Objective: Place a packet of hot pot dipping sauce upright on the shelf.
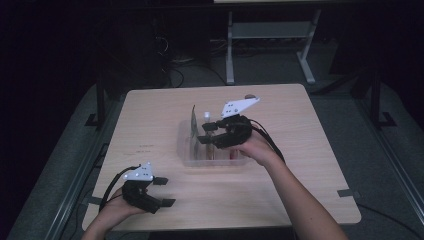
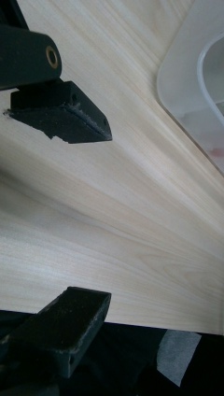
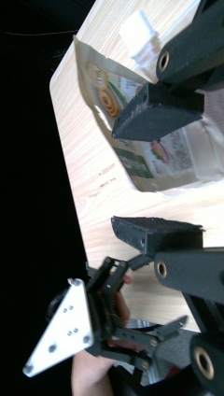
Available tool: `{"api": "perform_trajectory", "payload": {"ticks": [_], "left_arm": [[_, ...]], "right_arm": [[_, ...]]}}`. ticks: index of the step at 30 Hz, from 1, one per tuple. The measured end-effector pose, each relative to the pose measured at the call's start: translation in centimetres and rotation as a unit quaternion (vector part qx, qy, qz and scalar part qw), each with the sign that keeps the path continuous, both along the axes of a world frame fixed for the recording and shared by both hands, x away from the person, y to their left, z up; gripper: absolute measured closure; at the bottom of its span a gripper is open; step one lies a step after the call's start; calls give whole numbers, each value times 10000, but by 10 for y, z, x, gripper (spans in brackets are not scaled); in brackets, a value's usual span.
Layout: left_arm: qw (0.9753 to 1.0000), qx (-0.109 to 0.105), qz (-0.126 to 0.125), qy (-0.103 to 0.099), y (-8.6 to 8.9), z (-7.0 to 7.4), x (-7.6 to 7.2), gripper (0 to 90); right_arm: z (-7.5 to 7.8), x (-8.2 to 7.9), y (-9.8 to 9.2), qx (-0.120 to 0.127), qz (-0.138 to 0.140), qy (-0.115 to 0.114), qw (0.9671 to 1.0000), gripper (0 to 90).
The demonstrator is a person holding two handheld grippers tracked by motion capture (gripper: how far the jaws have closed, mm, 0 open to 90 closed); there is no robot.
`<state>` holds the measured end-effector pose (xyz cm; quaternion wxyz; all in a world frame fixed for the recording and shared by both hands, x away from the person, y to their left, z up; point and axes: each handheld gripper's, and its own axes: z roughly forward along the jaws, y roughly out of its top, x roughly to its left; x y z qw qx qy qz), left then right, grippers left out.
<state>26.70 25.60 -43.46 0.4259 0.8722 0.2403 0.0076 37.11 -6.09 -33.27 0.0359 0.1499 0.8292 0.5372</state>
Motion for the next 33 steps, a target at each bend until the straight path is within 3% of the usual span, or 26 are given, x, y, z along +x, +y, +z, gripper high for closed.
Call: {"api": "perform_trajectory", "payload": {"ticks": [16, 33], "left_arm": [[10000, 9, -47, -21, -2, -1, 0, 183], [9999, 42, -68, -73, -6, -4, -2, 186]], "right_arm": [[-16, -41, -31, -147, 0, 41, 9999, 396], [-59, -85, -80, -354, -520, 314, 9975, 300]]}}
